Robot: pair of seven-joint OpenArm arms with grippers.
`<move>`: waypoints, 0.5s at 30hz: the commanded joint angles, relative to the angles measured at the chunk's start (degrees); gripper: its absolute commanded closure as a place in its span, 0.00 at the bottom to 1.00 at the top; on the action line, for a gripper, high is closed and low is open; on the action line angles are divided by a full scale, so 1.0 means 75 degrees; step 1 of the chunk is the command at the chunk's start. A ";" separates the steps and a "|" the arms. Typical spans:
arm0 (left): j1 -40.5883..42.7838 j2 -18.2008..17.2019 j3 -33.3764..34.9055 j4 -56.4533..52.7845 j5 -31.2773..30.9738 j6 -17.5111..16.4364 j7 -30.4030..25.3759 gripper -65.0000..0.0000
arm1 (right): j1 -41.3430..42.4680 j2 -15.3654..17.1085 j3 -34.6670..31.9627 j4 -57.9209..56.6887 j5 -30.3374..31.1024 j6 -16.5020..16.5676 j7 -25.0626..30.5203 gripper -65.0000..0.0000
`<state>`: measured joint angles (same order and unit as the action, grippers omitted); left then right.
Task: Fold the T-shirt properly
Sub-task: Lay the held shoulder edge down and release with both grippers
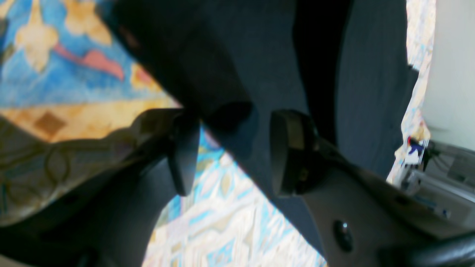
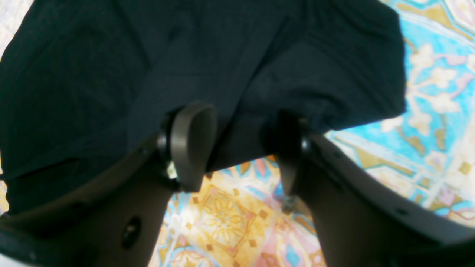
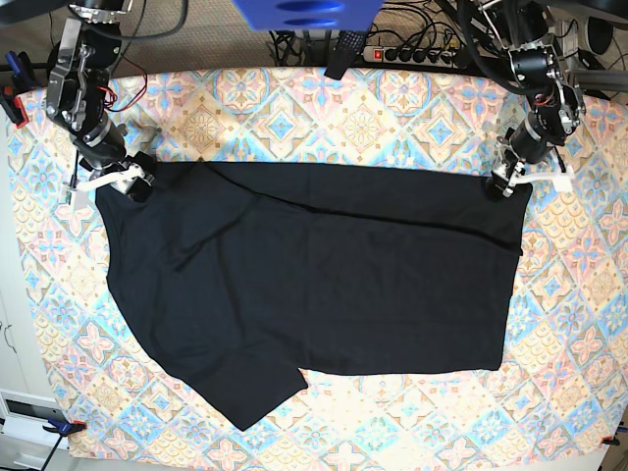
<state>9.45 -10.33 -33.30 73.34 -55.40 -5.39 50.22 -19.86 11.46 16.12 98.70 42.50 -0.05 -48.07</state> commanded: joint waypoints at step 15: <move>-0.1173 -0.0071 0.0027 -0.1263 0.0066 0.0021 0.0097 1.00 | -0.0078 0.0013 0.0576 -0.0494 0.0352 0.0037 0.0121 0.53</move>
<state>0.97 -10.35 -33.12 63.31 -55.11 -5.39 50.61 -20.60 10.85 19.84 94.30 45.36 0.16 -47.99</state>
